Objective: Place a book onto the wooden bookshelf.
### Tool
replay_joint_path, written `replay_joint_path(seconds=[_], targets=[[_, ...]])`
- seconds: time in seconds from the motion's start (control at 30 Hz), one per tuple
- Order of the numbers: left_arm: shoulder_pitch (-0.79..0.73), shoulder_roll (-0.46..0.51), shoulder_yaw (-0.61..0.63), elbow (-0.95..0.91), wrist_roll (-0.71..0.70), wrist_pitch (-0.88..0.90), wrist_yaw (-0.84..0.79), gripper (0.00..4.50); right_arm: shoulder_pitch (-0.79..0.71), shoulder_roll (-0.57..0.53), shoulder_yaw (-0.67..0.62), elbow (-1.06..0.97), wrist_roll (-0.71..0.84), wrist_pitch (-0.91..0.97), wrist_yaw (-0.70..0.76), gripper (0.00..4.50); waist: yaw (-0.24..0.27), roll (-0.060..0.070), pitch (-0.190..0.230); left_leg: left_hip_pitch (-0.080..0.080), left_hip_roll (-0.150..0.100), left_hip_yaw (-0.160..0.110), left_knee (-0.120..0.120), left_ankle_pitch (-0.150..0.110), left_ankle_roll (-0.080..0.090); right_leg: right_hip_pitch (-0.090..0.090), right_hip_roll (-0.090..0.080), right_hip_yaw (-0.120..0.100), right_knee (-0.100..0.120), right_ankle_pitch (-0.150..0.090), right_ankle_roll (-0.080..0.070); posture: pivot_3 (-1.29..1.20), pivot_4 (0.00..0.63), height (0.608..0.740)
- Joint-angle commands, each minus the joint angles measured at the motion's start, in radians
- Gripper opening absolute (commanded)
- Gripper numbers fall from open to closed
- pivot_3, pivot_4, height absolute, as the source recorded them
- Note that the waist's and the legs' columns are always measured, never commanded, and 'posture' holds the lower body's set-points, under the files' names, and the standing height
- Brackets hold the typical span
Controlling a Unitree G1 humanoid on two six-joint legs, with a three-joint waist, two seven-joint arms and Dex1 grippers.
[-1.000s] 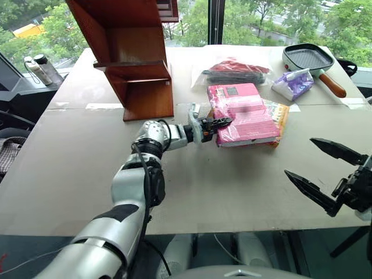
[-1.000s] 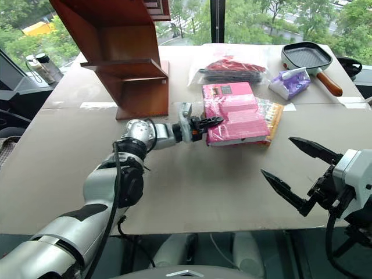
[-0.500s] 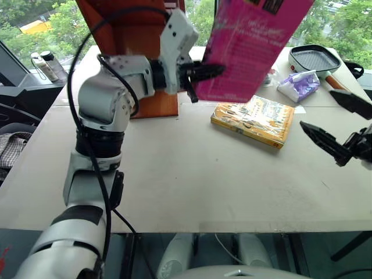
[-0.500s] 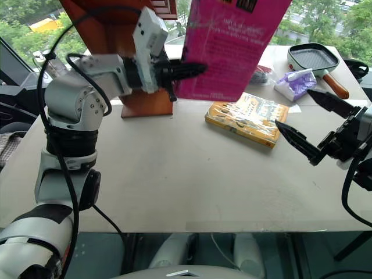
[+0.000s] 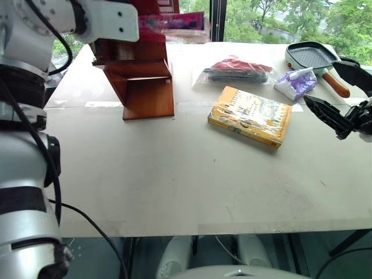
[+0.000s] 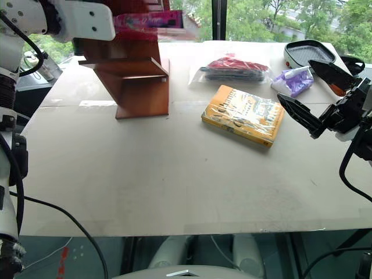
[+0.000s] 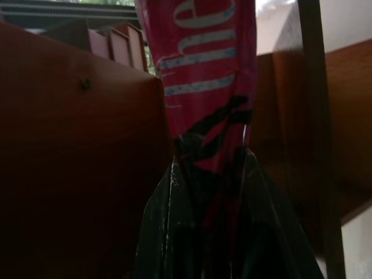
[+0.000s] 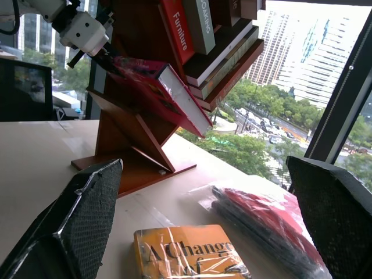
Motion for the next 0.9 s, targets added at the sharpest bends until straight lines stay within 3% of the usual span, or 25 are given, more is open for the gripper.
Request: replay_joint_path(seconds=[0.03, 0.13, 0.33, 0.53, 0.57, 0.6, 0.77, 0.8, 0.83, 0.9], targets=[[-0.078, 0.025, 0.009, 0.071, 0.052, 0.003, -0.004, 0.04, -0.011, -0.025, -0.047, -0.039, 0.035, -0.009, 0.014, 4.50, -0.003, -0.001, 0.001, 0.000, 0.000, 0.000, 0.001, 0.000, 0.000, 0.000, 0.000, 0.000, 0.000, 0.000, 0.000, 0.00, 0.150, 0.740], [-0.072, 0.036, -0.006, 0.124, 0.083, -0.022, -0.028, 0.04, 0.000, -0.046, -0.064, -0.042, 0.042, -0.002, 0.027, 4.50, -0.011, -0.001, 0.001, 0.000, 0.000, 0.000, 0.001, 0.000, -0.001, 0.000, 0.000, 0.000, 0.000, 0.000, 0.000, 0.00, 0.150, 0.740], [-0.006, 0.000, -0.039, 0.323, 0.133, -0.084, 0.124, 0.04, 0.017, -0.064, -0.075, -0.064, 0.065, 0.012, 0.027, 4.50, -0.026, 0.001, 0.000, 0.004, 0.001, 0.002, 0.001, 0.000, 0.001, -0.001, 0.000, 0.003, 0.008, 0.000, 0.000, 0.00, 0.150, 0.740], [0.023, -0.039, 0.030, 0.347, 0.042, -0.037, 0.043, 0.04, 0.030, -0.083, -0.085, -0.074, 0.078, 0.030, 0.032, 4.50, -0.028, 0.003, -0.001, 0.022, 0.002, 0.006, 0.002, 0.000, 0.001, 0.012, 0.001, 0.006, 0.017, -0.003, 0.004, 0.00, 0.150, 0.740], [0.026, -0.037, 0.041, 0.339, 0.032, -0.027, 0.031, 1.05, 0.028, -0.087, -0.085, -0.071, 0.081, 0.031, 0.033, 4.50, -0.028, 0.003, -0.001, 0.023, 0.002, 0.006, 0.002, 0.000, 0.001, 0.014, 0.001, 0.006, 0.016, -0.003, 0.005, 0.00, 0.150, 0.740], [0.029, -0.028, 0.050, 0.324, 0.022, -0.024, 0.015, 1.30, 0.028, -0.093, -0.086, -0.066, 0.083, 0.033, 0.038, 4.50, -0.028, 0.003, -0.001, 0.024, 0.002, 0.006, 0.002, 0.000, 0.001, 0.014, 0.001, 0.006, 0.016, -0.003, 0.005, 0.00, 0.150, 0.740], [0.052, 0.007, 0.119, 0.212, -0.046, 0.007, -0.033, 3.53, 0.029, -0.106, -0.086, -0.049, 0.086, 0.031, 0.062, 4.50, -0.030, 0.003, -0.001, 0.019, 0.002, 0.005, 0.003, 0.000, 0.001, 0.011, 0.001, 0.007, 0.015, -0.001, 0.001, 0.00, 0.150, 0.740], [0.065, 0.020, 0.139, 0.168, -0.070, 0.020, -0.058, 3.58, 0.029, -0.107, -0.087, -0.046, 0.086, 0.030, 0.067, 4.50, -0.030, 0.003, -0.001, 0.017, 0.002, 0.004, 0.003, 0.000, 0.001, 0.008, 0.001, 0.007, 0.015, -0.001, 0.001, 0.00, 0.150, 0.740], [0.088, 0.044, 0.167, 0.098, -0.098, 0.052, -0.084, 4.26, 0.025, -0.109, -0.086, -0.042, 0.087, 0.030, 0.071, 4.50, -0.031, 0.003, -0.001, 0.015, 0.002, 0.004, 0.003, 0.000, 0.001, 0.005, 0.000, 0.008, 0.015, -0.001, 0.001, 0.00, 0.150, 0.740], [0.135, 0.078, 0.210, -0.026, -0.137, 0.118, -0.120, 4.26, 0.023, -0.111, -0.089, -0.037, 0.092, 0.031, 0.081, 4.50, -0.034, 0.002, 0.000, 0.012, 0.002, 0.003, 0.003, 0.000, 0.001, 0.002, 0.000, 0.008, 0.015, -0.001, 0.001, 0.00, 0.150, 0.740]])
